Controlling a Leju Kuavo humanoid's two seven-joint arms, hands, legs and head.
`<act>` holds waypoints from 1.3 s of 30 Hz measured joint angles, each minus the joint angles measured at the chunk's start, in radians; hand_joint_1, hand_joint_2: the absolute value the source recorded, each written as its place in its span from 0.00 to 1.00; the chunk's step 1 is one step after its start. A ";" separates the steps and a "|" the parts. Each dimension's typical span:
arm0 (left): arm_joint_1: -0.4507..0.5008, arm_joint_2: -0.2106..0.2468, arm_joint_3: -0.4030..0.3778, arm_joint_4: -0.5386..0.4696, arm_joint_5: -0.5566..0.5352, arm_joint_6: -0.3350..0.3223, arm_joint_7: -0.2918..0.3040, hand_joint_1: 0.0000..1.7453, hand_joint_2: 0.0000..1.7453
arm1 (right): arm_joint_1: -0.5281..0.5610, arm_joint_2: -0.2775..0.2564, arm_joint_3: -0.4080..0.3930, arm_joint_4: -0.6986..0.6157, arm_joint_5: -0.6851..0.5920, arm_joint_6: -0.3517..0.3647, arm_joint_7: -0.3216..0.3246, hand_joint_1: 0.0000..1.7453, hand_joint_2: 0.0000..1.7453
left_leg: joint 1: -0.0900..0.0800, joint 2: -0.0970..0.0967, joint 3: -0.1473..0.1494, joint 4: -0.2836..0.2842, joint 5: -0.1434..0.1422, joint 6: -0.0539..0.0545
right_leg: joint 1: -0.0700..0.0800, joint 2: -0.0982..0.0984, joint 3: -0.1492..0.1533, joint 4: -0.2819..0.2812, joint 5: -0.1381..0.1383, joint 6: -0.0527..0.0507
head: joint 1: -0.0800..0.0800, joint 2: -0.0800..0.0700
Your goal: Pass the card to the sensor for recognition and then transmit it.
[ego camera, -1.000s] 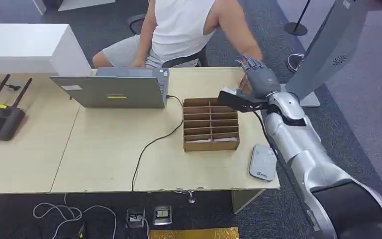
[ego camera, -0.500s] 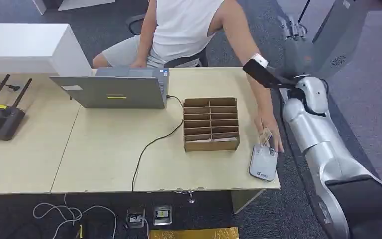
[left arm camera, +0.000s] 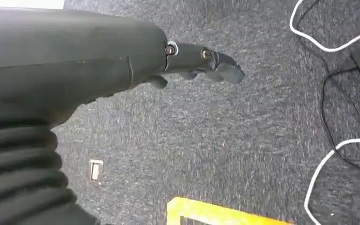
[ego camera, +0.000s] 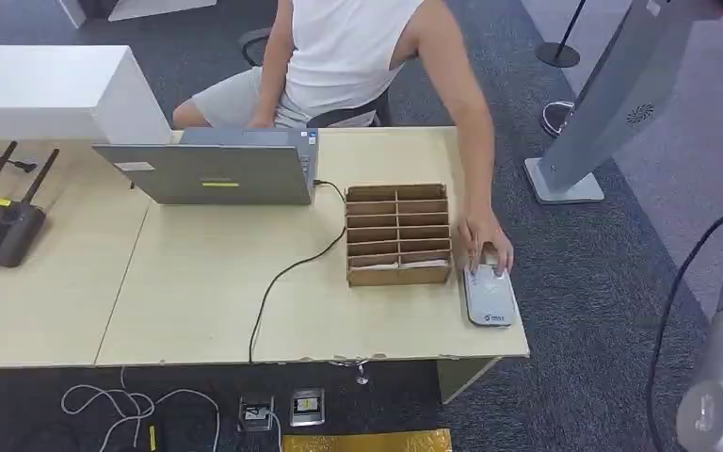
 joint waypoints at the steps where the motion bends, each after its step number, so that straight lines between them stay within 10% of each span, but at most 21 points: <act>1: 0.000 -0.001 0.000 0.000 0.004 0.000 -0.001 0.00 0.00 | 0.024 -0.017 -0.046 0.002 -0.021 0.000 0.011 0.00 1.00 | 0.001 -0.001 0.000 0.000 0.000 0.000 | 0.001 -0.001 0.001 0.000 0.000 0.000 | 0.000 0.000; 5: 0.011 -0.006 0.005 0.000 0.013 0.002 -0.003 0.00 0.00 | 0.130 -0.081 -0.227 0.058 -0.110 0.001 -0.048 0.00 1.00 | 0.000 -0.003 -0.002 0.000 -0.001 0.002 | 0.000 -0.002 0.001 0.000 -0.001 0.001 | 0.000 0.000; 14: 0.010 -0.011 0.018 0.000 0.017 0.006 -0.003 0.00 0.00 | 0.347 -0.130 -0.572 0.275 0.012 0.002 0.148 0.00 1.00 | 0.002 0.002 0.000 -0.001 -0.006 0.000 | 0.002 0.003 0.001 0.000 -0.003 0.000 | 0.000 0.000; 22: 0.005 -0.015 0.026 0.000 0.014 0.014 -0.003 0.00 0.00 | 0.454 -0.095 -0.699 0.447 0.003 0.060 0.097 0.00 1.00 | 0.002 0.005 0.000 -0.001 -0.006 0.000 | 0.002 0.005 0.002 0.001 -0.003 0.000 | 0.000 0.000; 28: 0.000 -0.014 0.027 0.000 0.001 0.006 -0.003 0.00 0.00 | 0.380 -0.090 -0.678 0.473 -0.051 0.279 -0.004 0.00 1.00 | 0.000 0.004 -0.001 -0.002 -0.004 0.001 | 0.000 0.004 0.005 0.002 -0.002 0.001 | 0.000 0.000; 34: -0.009 -0.010 0.026 0.000 -0.012 -0.001 -0.009 0.00 0.00 | 0.369 -0.072 -0.410 0.226 -0.248 0.340 0.230 0.00 1.00 | -0.002 -0.003 -0.001 -0.001 0.000 0.005 | -0.002 -0.003 0.006 0.002 -0.002 0.001 | 0.001 0.000; 39: -0.012 -0.009 0.026 0.000 -0.015 -0.003 -0.014 0.00 0.00 | 0.379 -0.056 -0.214 0.015 -0.257 0.339 0.280 0.00 1.00 | -0.002 -0.001 0.000 -0.001 0.000 0.005 | -0.002 -0.002 0.006 0.002 -0.002 0.001 | 0.000 0.000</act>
